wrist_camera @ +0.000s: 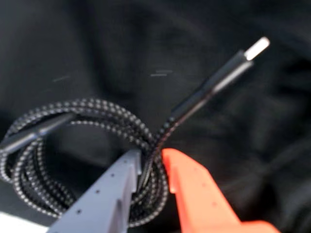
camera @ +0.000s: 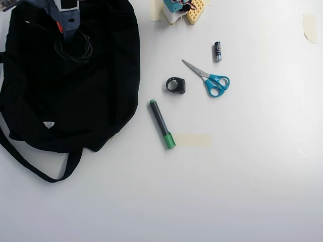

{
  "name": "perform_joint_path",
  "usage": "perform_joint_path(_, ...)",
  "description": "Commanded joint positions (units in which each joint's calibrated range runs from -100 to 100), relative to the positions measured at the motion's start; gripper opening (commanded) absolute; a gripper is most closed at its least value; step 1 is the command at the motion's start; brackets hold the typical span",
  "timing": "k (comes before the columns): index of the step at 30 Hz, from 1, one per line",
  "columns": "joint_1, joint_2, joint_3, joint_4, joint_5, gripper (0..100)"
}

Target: Put the cable into the black bag

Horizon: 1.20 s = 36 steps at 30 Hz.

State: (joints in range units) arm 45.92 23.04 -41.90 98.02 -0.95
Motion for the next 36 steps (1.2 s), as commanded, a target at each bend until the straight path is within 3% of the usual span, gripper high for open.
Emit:
perform_joint_path(1,5.8,-1.5,-0.3,-2.8,0.3,2)
perform_joint_path(7,9.6,9.2,0.2,-7.8,-0.3,2)
perform_joint_path(10,9.7,8.4,0.2,-6.6,-0.2,21)
perform_joint_path(13,8.8,6.8,-1.7,-1.6,-0.3,21)
perform_joint_path(17,-5.2,-6.5,-2.9,1.3,-2.2,18)
perform_joint_path(19,-14.2,-7.5,-3.0,1.3,-2.2,2)
perform_joint_path(22,-27.2,-12.4,-3.0,1.3,-2.2,2)
perform_joint_path(26,-37.2,-14.1,-2.8,1.3,-1.8,2)
perform_joint_path(36,-43.4,-40.6,35.6,-5.0,-1.7,2)
